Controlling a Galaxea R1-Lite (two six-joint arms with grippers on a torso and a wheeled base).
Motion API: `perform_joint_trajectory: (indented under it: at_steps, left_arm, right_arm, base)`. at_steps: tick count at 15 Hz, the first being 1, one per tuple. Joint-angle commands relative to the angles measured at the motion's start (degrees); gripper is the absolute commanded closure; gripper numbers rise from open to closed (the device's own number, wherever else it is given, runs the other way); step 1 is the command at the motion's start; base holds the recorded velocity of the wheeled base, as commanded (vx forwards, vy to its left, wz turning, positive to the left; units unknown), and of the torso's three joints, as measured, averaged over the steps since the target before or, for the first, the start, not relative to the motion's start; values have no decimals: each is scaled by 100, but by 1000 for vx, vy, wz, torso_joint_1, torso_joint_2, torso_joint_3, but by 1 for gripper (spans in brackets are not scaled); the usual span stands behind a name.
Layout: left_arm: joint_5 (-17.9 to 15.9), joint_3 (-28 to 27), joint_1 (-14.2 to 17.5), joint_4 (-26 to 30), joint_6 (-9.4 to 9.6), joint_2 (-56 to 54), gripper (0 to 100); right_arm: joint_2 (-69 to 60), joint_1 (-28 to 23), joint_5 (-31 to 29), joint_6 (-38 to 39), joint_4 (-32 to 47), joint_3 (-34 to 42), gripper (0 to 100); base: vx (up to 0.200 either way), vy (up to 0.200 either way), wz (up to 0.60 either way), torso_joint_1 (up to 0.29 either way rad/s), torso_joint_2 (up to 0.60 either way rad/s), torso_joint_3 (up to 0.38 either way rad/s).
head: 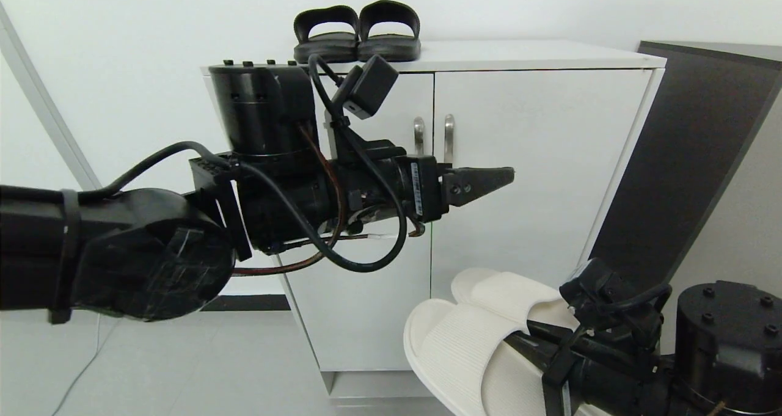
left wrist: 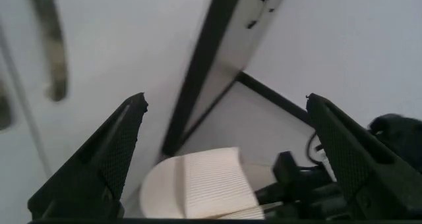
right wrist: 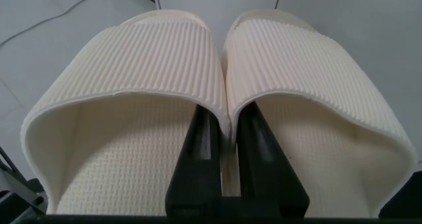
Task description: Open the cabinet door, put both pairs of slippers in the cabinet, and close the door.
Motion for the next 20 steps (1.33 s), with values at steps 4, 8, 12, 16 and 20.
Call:
perform_joint_trajectory:
  at_steps: [4,8,12,16,20]
  left_arm:
    - [-129,-840,496,77,-95,685,0]
    - [65,-1113,558,103,-95,993,0]
    - [73,-1561,602,156,-95,1370,0]
    - [65,-1904,602,288,-86,1669,0]
    - [65,-1965,584,279,-95,1731,100]
  right_arm:
    - [31,2,2,-5,-2,8,100]
    - [48,-7,2,-5,-2,8,100]
    - [31,-7,2,-23,-2,17,100]
    - [31,-7,2,-31,-2,17,100]
    - [31,-7,2,-31,-2,26,100]
  base:
    - [0,0,0,0,0,0]
    - [0,0,0,0,0,0]
    - [0,0,0,0,0,0]
    - [0,0,0,0,0,0]
    - [0,0,0,0,0,0]
